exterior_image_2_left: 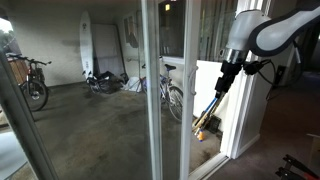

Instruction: Close the door

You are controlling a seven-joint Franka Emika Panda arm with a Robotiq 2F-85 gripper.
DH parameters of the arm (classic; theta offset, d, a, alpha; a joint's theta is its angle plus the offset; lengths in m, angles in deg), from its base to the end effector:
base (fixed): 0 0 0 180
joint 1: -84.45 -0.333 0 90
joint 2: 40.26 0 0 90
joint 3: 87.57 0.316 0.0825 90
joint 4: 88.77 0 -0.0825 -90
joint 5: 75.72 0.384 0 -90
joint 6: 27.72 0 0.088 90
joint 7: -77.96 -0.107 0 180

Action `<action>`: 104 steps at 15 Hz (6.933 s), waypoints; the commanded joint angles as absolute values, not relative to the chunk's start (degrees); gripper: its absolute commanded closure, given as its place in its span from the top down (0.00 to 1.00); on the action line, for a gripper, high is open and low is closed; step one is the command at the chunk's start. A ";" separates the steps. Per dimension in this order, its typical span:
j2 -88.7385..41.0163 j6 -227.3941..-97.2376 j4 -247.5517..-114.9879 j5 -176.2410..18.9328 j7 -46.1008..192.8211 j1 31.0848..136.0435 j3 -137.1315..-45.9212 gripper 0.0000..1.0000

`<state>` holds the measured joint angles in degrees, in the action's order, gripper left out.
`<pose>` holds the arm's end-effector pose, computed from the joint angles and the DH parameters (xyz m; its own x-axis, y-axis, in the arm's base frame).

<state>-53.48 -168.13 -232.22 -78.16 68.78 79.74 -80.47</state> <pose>0.4504 0.0941 0.3839 0.9805 0.0772 0.1810 0.0725 -0.9968 0.0322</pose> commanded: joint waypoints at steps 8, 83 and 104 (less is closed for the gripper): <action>-50.61 -188.67 -234.60 -107.39 44.33 86.81 -72.51 1.00; -42.31 -183.18 -225.43 -171.68 -25.35 77.94 -79.50 1.00; -43.12 -179.98 -223.46 -177.23 -31.31 78.91 -81.32 1.00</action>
<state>-42.19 -177.97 -222.60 -175.80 -29.26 76.96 -79.30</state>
